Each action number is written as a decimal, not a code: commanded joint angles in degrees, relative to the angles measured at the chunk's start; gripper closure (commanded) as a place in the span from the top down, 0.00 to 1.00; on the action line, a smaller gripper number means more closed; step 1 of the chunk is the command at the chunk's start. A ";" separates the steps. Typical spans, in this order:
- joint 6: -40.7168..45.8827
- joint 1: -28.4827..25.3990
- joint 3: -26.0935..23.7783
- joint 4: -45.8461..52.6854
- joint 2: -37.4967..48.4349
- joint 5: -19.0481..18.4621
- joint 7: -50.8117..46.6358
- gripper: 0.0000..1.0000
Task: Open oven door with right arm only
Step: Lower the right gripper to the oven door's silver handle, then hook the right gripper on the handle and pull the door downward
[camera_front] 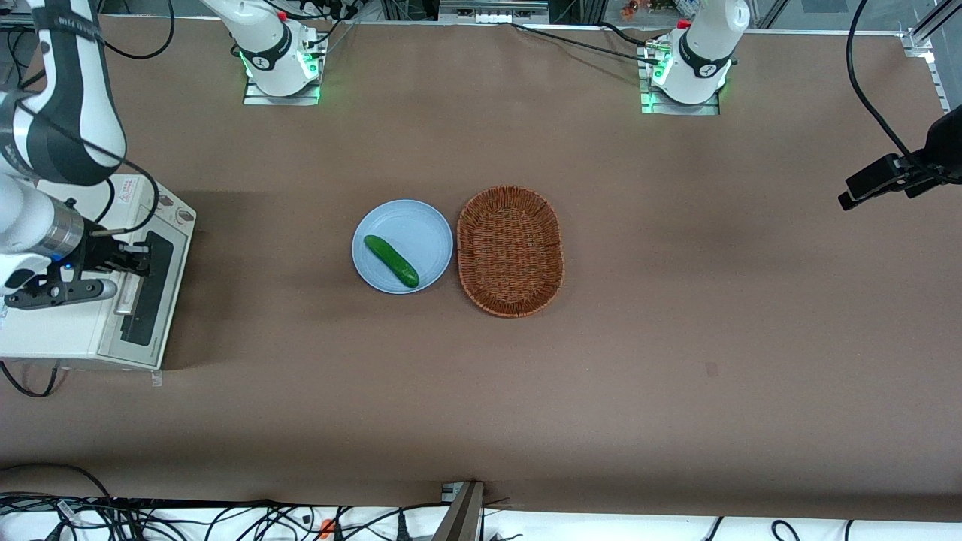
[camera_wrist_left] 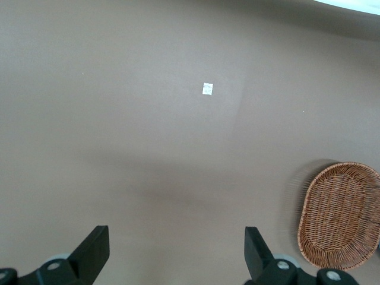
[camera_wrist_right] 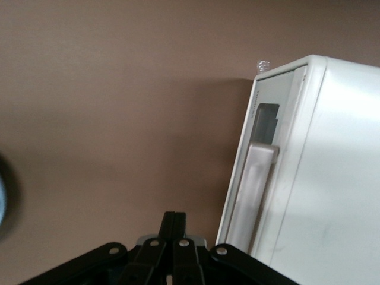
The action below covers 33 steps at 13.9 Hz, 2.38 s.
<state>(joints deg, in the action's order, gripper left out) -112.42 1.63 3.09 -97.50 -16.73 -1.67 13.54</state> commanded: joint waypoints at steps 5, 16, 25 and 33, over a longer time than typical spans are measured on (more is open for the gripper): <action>-3.51 1.27 1.48 0.03 -3.13 -0.61 3.77 0.00; -7.72 3.46 2.71 -6.03 -2.52 -2.46 6.58 0.00; -8.52 1.80 1.74 -6.21 -7.69 -1.40 -2.89 0.00; -10.70 -4.52 1.21 -5.77 -11.56 0.18 -15.29 0.00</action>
<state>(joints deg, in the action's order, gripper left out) -121.21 -2.00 2.47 -101.59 -25.68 -0.58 0.18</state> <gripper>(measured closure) 0.991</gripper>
